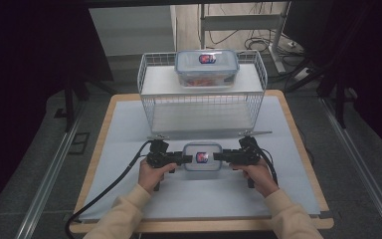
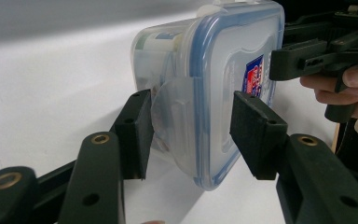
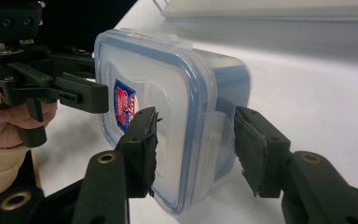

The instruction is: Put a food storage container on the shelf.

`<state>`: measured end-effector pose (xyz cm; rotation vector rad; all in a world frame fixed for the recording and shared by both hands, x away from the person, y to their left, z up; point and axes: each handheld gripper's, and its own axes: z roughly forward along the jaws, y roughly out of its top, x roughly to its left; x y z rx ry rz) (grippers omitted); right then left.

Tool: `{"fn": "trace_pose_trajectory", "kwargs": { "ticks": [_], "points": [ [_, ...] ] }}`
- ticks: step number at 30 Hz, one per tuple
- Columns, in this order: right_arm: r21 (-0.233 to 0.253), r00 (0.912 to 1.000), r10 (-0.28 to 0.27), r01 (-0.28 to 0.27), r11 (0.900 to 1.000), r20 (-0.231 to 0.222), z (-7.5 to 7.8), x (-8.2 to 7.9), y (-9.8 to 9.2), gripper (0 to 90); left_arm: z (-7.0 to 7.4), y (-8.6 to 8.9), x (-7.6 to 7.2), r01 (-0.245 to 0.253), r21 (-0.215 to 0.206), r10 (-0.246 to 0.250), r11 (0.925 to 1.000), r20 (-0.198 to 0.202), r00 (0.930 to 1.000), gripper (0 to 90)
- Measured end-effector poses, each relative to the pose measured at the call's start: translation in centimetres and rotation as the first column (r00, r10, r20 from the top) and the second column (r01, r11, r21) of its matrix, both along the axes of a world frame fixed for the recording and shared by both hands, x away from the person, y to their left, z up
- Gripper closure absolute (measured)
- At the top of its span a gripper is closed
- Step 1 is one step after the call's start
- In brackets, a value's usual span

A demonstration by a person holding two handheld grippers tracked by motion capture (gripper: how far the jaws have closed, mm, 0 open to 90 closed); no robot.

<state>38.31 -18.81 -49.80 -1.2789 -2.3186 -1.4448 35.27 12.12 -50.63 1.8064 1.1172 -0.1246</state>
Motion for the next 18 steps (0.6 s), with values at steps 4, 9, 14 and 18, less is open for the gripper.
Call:
{"fn": "trace_pose_trajectory", "kwargs": {
  "ticks": [4,9,14,18],
  "points": [
    [0.005,0.9995,0.003,-0.003,1.0,0.032,1.3,-0.3,-0.1,51.1,0.9,0.1,-0.2,0.004,-0.016,-0.004,0.9999,0.017,0.9998,50.1],
    [0.011,0.9973,0.009,-0.009,1.0,0.073,2.9,-0.4,-0.1,50.9,2.9,0.1,-0.5,-0.006,-0.008,0.007,1.0,0.073,0.9973,50.1],
    [0.005,0.9936,0.012,-0.013,1.0,0.112,4.9,-0.3,0.1,51.0,4.5,0.3,-0.3,-0.004,-0.01,0.005,0.9999,0.098,0.9952,50.1],
    [0.007,0.9895,0.017,-0.018,1.0,0.143,6.5,-0.2,0.2,51.0,6.3,0.4,-0.2,-0.006,-0.002,0.006,1.0,0.128,0.9917,50.1]
  ]
}}
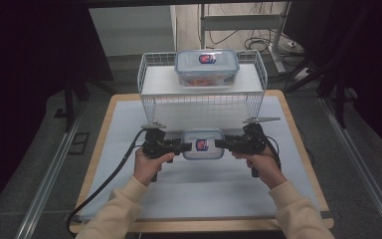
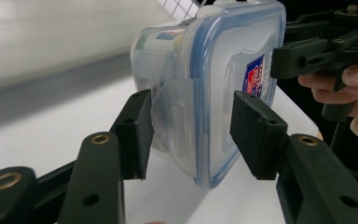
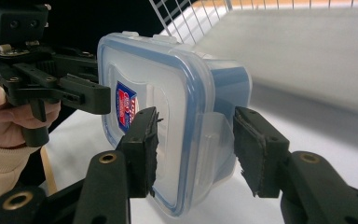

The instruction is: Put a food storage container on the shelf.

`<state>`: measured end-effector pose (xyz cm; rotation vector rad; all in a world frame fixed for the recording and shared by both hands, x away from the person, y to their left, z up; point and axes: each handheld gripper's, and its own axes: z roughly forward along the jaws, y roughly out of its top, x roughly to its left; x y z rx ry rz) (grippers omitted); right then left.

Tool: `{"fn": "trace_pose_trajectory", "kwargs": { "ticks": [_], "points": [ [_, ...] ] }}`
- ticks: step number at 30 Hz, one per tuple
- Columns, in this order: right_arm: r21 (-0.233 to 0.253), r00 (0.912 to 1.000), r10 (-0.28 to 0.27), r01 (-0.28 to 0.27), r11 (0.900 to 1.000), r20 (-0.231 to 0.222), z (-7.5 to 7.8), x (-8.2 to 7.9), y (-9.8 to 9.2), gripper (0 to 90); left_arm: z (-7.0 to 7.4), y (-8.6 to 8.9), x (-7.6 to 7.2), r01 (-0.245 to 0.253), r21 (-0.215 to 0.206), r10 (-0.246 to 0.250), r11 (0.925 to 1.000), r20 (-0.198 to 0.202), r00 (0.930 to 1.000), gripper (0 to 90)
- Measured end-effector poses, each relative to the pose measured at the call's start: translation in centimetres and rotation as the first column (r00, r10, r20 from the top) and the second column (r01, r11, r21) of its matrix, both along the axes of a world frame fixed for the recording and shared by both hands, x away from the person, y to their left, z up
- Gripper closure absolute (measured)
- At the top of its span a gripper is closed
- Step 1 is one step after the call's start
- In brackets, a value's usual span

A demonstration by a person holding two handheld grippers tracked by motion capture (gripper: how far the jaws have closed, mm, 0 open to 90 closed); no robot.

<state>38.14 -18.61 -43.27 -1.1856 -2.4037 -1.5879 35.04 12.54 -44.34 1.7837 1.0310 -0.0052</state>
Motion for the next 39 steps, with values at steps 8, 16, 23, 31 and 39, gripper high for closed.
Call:
{"fn": "trace_pose_trajectory", "kwargs": {
  "ticks": [8,16,23,31,39],
  "points": [
    [0.003,0.9979,0.009,-0.01,1.0,0.064,3.5,0.1,0.3,51.1,3.2,0.4,0.1,-0.007,-0.008,0.007,0.9999,0.049,0.9988,50.1],
    [0.02,0.9943,0.013,-0.016,1.0,0.105,5.7,0.5,0.4,51.1,5.7,0.4,0.3,-0.015,0.007,0.014,0.9999,0.091,0.9957,50.1],
    [0.027,0.9914,0.013,-0.017,0.999,0.13,7.7,1.2,0.4,51.1,7.8,0.3,1.0,-0.019,0.004,0.018,0.9998,0.114,0.9933,50.1],
    [0.038,0.9884,0.004,-0.01,0.999,0.152,10.4,2.0,0.3,51.1,10.6,0.4,2.1,-0.012,0.005,0.011,0.9999,0.144,0.9895,50.1],
    [0.047,0.9822,-0.003,-0.006,0.999,0.188,13.5,3.5,0.3,51.0,13.6,0.4,3.7,-0.015,0.0,0.015,0.9999,0.177,0.9842,50.1]
  ]
}}
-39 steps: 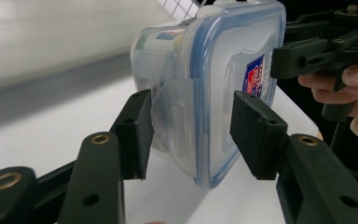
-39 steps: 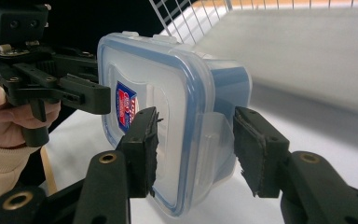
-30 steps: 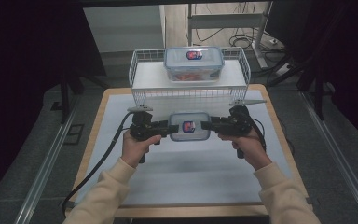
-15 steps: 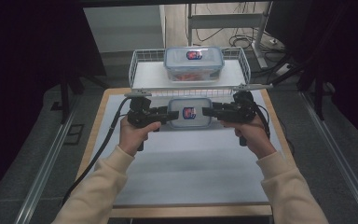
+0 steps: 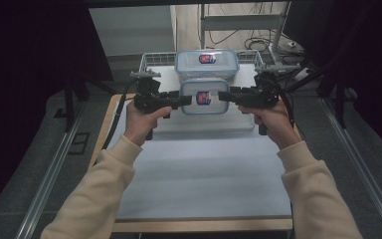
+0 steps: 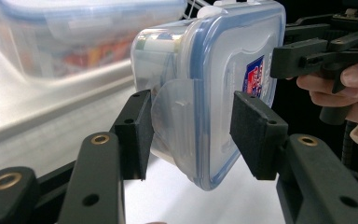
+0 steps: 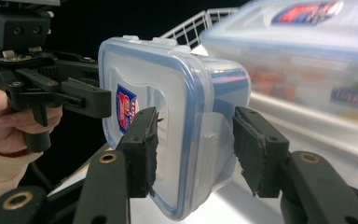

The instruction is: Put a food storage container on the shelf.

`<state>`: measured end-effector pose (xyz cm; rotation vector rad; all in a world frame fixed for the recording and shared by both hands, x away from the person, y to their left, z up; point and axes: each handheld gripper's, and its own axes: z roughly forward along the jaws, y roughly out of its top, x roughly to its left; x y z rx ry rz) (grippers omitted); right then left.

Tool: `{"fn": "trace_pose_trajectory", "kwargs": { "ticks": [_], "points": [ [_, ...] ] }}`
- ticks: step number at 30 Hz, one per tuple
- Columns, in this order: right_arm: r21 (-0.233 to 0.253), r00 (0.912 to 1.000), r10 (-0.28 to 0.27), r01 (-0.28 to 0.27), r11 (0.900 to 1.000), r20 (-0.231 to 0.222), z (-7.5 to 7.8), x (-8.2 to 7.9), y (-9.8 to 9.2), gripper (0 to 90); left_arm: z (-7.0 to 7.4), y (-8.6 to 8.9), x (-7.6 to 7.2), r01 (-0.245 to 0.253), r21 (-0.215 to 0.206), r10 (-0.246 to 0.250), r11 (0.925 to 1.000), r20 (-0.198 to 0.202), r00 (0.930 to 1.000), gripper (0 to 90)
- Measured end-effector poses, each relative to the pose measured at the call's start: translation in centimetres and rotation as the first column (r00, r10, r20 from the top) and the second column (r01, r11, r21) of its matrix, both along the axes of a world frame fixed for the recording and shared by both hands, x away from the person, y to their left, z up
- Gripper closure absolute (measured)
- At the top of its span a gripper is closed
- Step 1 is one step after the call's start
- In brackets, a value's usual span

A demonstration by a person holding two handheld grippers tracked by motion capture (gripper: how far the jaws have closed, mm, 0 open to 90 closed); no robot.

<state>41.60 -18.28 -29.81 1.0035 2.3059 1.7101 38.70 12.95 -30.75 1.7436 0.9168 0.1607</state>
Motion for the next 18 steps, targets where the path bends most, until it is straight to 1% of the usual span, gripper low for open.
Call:
{"fn": "trace_pose_trajectory", "kwargs": {
  "ticks": [3,5,6,7,9,13,14,15,16,17,18],
  "points": [
    [0.001,0.9999,0.001,-0.001,1.0,0.011,1.1,0.7,0.0,51.0,0.9,0.1,0.8,0.002,0.004,-0.002,1.0,0.009,1.0,50.1],
    [0.001,0.9999,-0.002,0.002,1.0,0.011,1.7,1.3,0.1,51.0,1.6,0.1,1.4,0.001,0.002,-0.001,1.0,0.01,1.0,50.1],
    [0.001,0.9999,-0.002,0.002,1.0,0.011,1.7,1.3,0.1,51.0,1.6,0.1,1.4,0.001,0.002,-0.001,1.0,0.01,1.0,50.1],
    [0.003,1.0,-0.005,0.005,1.0,0.007,2.3,2.0,0.1,51.0,2.2,0.1,2.1,0.001,0.002,-0.001,1.0,0.007,1.0,50.1],
    [0.006,1.0,-0.006,0.006,1.0,0.001,2.8,2.5,0.1,51.0,2.8,0.1,2.8,-0.001,-0.001,0.001,1.0,0.006,1.0,50.1],
    [0.005,0.9999,-0.009,0.009,1.0,0.005,4.0,4.0,0.3,50.8,3.8,0.2,4.1,-0.005,0.005,0.005,1.0,0.02,0.9998,50.1],
    [0.005,0.9999,-0.009,0.009,1.0,0.005,4.0,4.0,0.3,50.8,3.8,0.2,4.1,-0.005,0.005,0.005,1.0,0.02,0.9998,50.1],
    [0.013,0.9999,-0.011,0.011,1.0,0.0,4.4,4.7,0.4,50.6,4.2,0.4,4.7,-0.006,0.006,0.006,1.0,0.02,0.9998,50.1],
    [0.013,0.9999,-0.011,0.011,1.0,0.0,4.4,4.7,0.4,50.6,4.2,0.4,4.7,-0.006,0.006,0.006,1.0,0.02,0.9998,50.1],
    [0.016,0.9999,-0.015,0.015,1.0,-0.002,4.7,5.4,0.6,50.6,4.4,0.5,5.4,-0.006,-0.004,0.007,1.0,0.015,0.9999,50.2],
    [0.016,0.9999,-0.015,0.015,1.0,-0.002,4.7,5.4,0.6,50.6,4.4,0.5,5.4,-0.006,-0.004,0.007,1.0,0.015,0.9999,50.1]
  ]
}}
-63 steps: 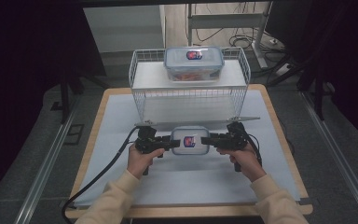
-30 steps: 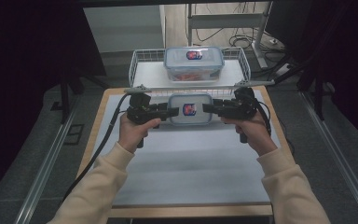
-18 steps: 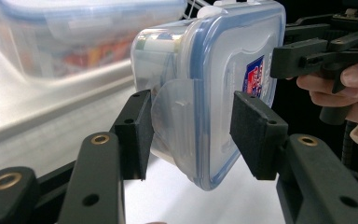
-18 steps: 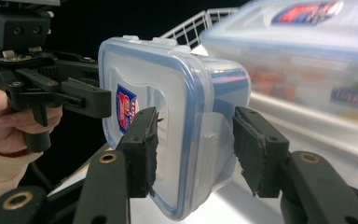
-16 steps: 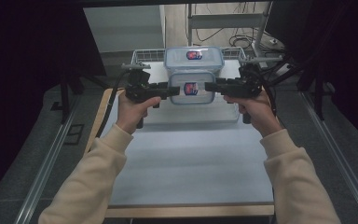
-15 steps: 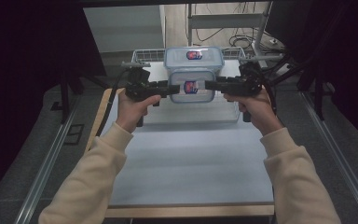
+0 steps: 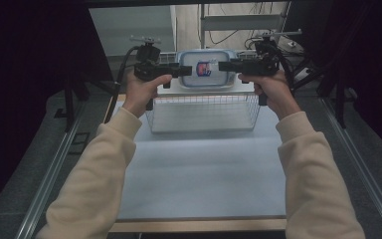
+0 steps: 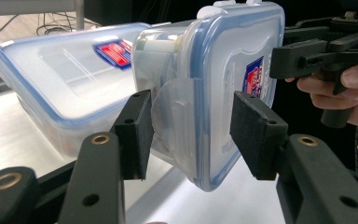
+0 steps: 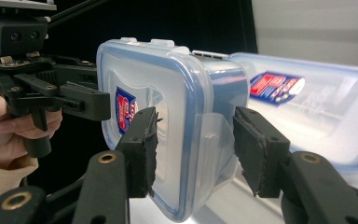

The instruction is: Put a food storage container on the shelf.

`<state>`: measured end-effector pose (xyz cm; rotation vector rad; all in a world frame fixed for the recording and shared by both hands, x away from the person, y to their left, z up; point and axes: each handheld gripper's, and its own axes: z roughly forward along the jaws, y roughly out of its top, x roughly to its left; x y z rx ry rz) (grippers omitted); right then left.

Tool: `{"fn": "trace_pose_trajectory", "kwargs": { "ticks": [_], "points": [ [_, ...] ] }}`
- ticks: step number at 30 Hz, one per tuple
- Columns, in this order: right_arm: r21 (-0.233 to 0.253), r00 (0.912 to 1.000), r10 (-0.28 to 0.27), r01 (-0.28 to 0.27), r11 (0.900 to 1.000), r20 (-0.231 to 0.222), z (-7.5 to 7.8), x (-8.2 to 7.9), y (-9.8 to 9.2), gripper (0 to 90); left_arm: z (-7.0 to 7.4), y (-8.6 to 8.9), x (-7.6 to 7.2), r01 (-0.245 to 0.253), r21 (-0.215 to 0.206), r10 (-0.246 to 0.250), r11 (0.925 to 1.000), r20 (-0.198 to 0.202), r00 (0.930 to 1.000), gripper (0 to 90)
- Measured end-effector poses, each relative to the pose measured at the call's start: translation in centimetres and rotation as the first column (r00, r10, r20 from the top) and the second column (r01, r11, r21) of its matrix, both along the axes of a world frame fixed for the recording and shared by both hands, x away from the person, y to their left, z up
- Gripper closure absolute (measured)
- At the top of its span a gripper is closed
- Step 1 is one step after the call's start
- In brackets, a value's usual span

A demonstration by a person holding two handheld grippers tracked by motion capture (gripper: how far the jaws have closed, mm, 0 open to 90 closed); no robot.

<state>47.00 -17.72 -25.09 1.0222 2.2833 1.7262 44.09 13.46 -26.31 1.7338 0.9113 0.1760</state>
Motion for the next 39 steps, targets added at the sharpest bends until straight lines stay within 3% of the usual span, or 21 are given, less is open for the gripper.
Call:
{"fn": "trace_pose_trajectory", "kwargs": {
  "ticks": [12,20,25,28,30,33,39],
  "points": [
    [0.026,0.999,-0.019,0.02,0.999,-0.041,1.0,4.5,-0.3,50.3,1.4,-0.2,4.5,0.001,-0.017,-0.002,0.9999,-0.019,0.9998,50.4],
    [0.009,0.9959,-0.044,0.045,0.999,-0.079,0.4,7.0,-0.4,49.5,0.2,-0.5,7.5,-0.004,-0.032,0.002,0.9995,-0.07,0.9975,50.3],
    [0.029,0.9916,-0.054,0.057,0.998,-0.117,-0.1,8.1,-0.5,49.4,-0.1,-0.5,8.4,-0.013,-0.052,0.008,0.9986,-0.096,0.9953,50.2],
    [0.028,0.9909,-0.058,0.062,0.998,-0.122,0.0,8.4,-0.4,49.2,-0.2,-0.5,8.6,-0.021,-0.07,0.013,0.9973,-0.116,0.9931,49.9],
    [0.031,0.9873,-0.067,0.072,0.997,-0.144,0.0,8.7,-0.3,47.8,-0.4,-0.3,9.1,-0.031,-0.102,0.016,0.9943,-0.146,0.9891,49.4],
    [0.04,0.9824,-0.083,0.091,0.995,-0.167,-0.3,9.2,-0.1,44.7,-0.7,-0.4,9.6,-0.041,-0.112,0.02,0.9929,-0.181,0.9832,46.5],
    [0.065,0.9733,-0.101,0.116,0.991,-0.206,-0.9,9.9,0.1,42.1,-1.2,-0.2,10.4,-0.049,-0.163,0.012,0.9854,-0.223,0.9748,42.7]
  ]
}}
